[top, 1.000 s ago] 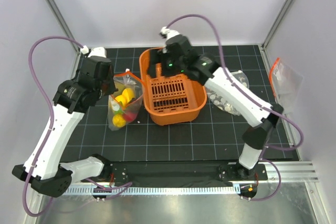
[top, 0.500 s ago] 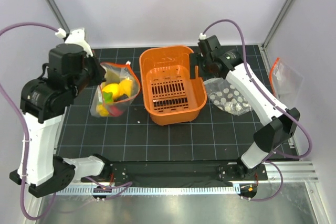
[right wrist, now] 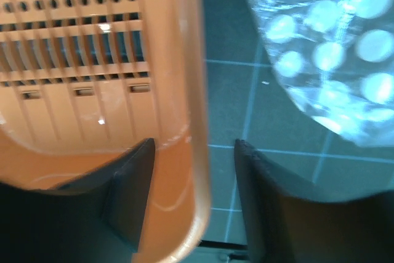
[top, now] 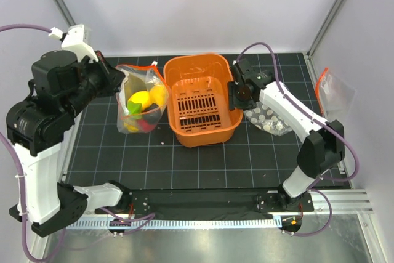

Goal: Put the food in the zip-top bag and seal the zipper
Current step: Move the bin to the center of the board.

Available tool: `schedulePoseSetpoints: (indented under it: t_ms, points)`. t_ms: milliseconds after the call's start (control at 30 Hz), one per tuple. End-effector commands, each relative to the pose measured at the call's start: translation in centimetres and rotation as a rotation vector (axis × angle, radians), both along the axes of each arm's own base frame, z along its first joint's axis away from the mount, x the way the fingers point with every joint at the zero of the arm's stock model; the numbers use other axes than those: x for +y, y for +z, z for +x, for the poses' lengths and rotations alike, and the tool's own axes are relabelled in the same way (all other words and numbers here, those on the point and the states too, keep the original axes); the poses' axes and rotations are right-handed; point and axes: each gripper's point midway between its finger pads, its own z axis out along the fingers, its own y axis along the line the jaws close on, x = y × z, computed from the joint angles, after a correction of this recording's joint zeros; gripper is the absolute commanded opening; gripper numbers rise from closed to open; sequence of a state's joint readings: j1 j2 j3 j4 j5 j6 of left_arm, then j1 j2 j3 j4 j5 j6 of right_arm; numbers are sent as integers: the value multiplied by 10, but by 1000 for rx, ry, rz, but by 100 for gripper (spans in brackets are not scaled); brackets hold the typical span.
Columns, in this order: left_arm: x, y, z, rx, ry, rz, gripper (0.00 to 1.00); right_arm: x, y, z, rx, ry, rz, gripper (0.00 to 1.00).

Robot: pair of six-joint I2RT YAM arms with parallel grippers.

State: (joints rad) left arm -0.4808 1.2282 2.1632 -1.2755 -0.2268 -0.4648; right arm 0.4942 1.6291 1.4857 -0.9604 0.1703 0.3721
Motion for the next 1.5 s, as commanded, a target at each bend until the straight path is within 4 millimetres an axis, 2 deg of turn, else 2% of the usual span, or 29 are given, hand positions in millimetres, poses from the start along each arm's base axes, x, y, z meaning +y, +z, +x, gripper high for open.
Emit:
schedulePoseSetpoints:
  t_ms: [0,100,233,300,333,400,467,500,533,633,667,700,733,767,800,833,867,1033,1100,1133,1167,1200,1233,1300,1333,1367,1400,1433,1467]
  points:
    - [-4,53,-9,-190,-39,-126,0,40,9,15,-39,14,199,51]
    - [-6,58,-13,-212,-52,-155,0,79,15,30,-55,42,295,40]
    - [-11,58,-16,-217,-71,-198,0,140,26,55,-88,100,381,39]
    - [-13,56,-16,-210,-78,-217,0,179,28,68,-91,133,419,43]
    - [-14,55,-15,-207,-80,-221,0,191,29,73,-92,143,433,47]
    - [-14,53,-16,-202,-79,-222,0,225,36,86,-100,171,500,71]
    - [-14,52,-17,-204,-78,-221,0,245,58,96,-136,200,565,91]
    - [-13,50,-17,-199,-77,-216,0,248,53,99,-125,193,568,99]
    - [-13,48,-17,-195,-75,-213,0,249,57,102,-136,191,569,99]
    - [-14,38,-15,-178,-76,-212,0,234,87,107,-230,198,556,100]
    - [-18,36,-16,-173,-94,-223,0,226,77,104,-227,193,526,100]
    - [-26,28,-9,-163,-111,-223,0,216,84,105,-267,183,504,100]
    - [-28,27,-11,-173,-130,-232,0,208,118,103,-364,201,526,100]
    - [-36,18,-8,-152,-159,-236,0,198,105,97,-361,201,494,100]
    - [-40,22,-7,-170,-173,-253,0,189,117,101,-432,179,480,99]
    - [-43,22,-6,-172,-188,-263,0,177,143,93,-496,188,483,100]
    - [-51,24,-9,-171,-232,-280,0,169,132,87,-488,183,456,99]
    - [-74,25,-29,-152,-386,-349,0,124,148,62,-574,137,388,100]
    - [-83,22,-43,-144,-460,-398,0,106,150,42,-600,125,397,100]
    - [-85,22,-50,-141,-490,-416,0,95,130,35,-576,98,365,100]
    - [-89,15,-54,-131,-515,-429,0,85,148,22,-611,71,416,100]
    - [-96,11,-64,-104,-580,-446,0,80,150,16,-629,71,431,100]
    - [-100,4,-67,-85,-606,-449,0,76,127,4,-595,79,431,99]
    - [-109,-23,-78,-5,-677,-461,0,66,140,-17,-632,45,528,100]
    - [-111,-31,-78,7,-686,-465,0,60,117,-27,-596,43,518,100]
    - [-113,-52,-74,46,-677,-460,0,63,114,-39,-570,71,562,100]
    - [-110,-59,-76,48,-670,-459,0,57,125,-55,-582,60,623,100]
    - [-111,-74,-77,81,-669,-457,0,55,113,-65,-554,63,630,100]
    - [-111,-78,-80,91,-679,-456,0,56,115,-78,-544,95,664,100]
